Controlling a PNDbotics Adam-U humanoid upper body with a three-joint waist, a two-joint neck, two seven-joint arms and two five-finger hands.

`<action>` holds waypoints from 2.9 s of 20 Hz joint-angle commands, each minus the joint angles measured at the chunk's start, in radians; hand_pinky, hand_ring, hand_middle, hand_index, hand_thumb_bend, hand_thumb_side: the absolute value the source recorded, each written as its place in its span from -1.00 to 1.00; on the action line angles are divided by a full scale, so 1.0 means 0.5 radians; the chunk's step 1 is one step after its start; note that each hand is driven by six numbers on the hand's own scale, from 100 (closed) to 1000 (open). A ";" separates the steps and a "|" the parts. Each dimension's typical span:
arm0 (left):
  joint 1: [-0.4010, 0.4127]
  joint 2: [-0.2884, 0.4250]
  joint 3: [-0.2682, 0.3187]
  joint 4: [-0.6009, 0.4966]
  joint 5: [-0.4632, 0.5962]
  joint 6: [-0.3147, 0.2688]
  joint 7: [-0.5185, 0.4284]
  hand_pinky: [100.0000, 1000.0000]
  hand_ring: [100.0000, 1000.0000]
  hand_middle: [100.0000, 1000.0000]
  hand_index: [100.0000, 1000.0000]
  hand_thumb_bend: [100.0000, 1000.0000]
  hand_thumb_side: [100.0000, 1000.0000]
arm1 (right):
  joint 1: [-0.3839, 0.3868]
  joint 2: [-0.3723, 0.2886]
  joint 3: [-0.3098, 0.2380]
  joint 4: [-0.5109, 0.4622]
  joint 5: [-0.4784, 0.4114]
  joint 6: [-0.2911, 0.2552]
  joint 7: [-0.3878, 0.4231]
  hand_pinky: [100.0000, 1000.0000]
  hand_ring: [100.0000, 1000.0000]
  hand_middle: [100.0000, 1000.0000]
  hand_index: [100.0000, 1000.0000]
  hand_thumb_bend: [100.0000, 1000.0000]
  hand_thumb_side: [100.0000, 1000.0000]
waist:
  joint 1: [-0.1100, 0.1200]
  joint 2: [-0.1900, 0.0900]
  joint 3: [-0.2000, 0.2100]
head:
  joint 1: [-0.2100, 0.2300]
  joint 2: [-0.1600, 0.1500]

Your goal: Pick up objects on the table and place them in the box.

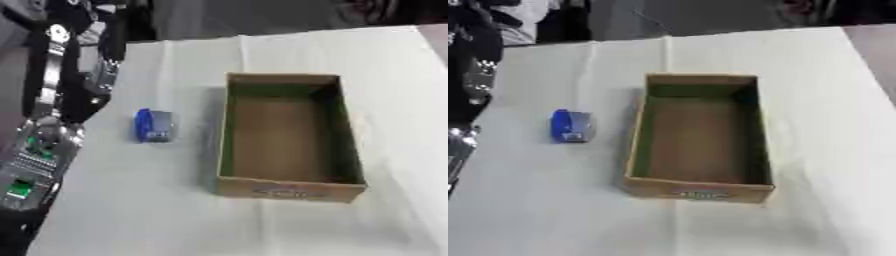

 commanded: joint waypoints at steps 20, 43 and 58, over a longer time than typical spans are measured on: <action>-0.011 0.266 0.107 -0.035 -0.442 0.458 -0.412 -0.26 0.09 0.60 0.91 -0.51 0.84 | 0.010 -0.057 0.051 -0.031 0.156 -0.375 0.319 -0.81 -0.47 -0.48 -0.21 -1.00 0.30 | 0.022 -0.052 -0.040 | -0.070 -0.026; 0.114 1.100 -0.059 -0.026 -0.698 0.297 -1.600 0.43 0.66 0.90 0.94 0.08 0.27 | -0.016 -0.089 0.094 -0.031 0.224 -0.375 0.268 -0.82 -0.47 -0.48 -0.21 -1.00 0.32 | 0.076 -0.061 -0.094 | -0.031 -0.037; -0.089 1.248 -0.151 0.482 -0.605 -0.085 -1.969 0.57 0.70 0.82 0.91 0.38 -0.05 | -0.052 -0.107 0.104 -0.031 0.178 -0.375 0.291 -0.81 -0.47 -0.48 -0.21 -1.00 0.32 | 0.094 -0.054 -0.138 | 0.005 -0.056</action>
